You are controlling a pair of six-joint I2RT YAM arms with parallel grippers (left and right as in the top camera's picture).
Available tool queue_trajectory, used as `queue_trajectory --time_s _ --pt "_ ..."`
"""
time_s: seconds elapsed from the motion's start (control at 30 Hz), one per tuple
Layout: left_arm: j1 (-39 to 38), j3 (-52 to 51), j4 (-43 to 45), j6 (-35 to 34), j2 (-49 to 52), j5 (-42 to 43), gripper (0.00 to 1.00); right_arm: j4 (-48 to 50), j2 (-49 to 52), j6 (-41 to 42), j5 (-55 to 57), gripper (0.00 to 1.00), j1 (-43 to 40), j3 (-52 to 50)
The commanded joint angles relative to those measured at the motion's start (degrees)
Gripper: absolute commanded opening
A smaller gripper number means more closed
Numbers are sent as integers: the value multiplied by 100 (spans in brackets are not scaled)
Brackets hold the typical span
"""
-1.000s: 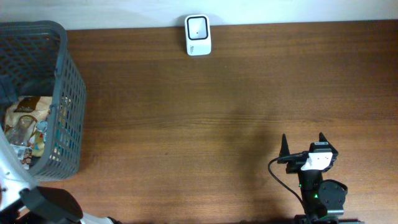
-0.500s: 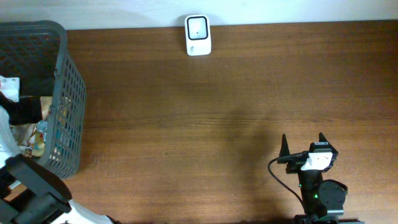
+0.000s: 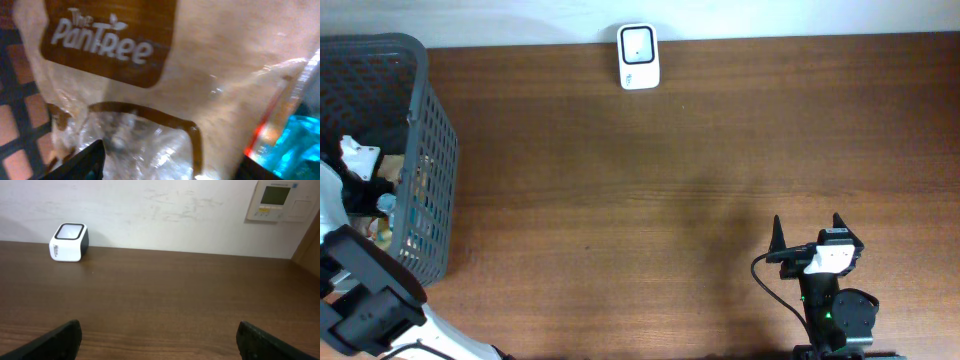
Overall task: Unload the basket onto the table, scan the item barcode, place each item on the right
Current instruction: 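Reach the left gripper into the basket and grasp the brown-white PanTree bag, then lift the PanTree bag with the left gripper and drop it on the table center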
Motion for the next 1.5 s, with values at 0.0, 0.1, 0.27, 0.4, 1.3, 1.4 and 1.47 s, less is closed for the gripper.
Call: queue_trajectory --time_s 0.0,0.1,0.27,0.4,1.3,1.4,1.47 --pt "42 -42 192 125 195 -269 63 -13 -44 -37 48 98 26 -52" --pt "127 -42 249 122 302 -269 35 -13 -44 -37 48 98 26 -52" --pt "140 -22 433 101 297 -267 0 -13 -44 -39 46 98 26 -52" --pt "136 348 426 -723 214 -264 0 -13 -44 -37 48 98 26 -52" --pt "-4317 1679 841 -3829 -2153 4061 0 -13 -44 -39 48 99 26 -52" --pt "-5217 1679 295 -3829 -1386 3217 0 -13 -44 -39 46 98 26 -52" --pt "-5578 1679 234 -3801 -935 2505 0 -13 -44 -37 48 98 26 -52"
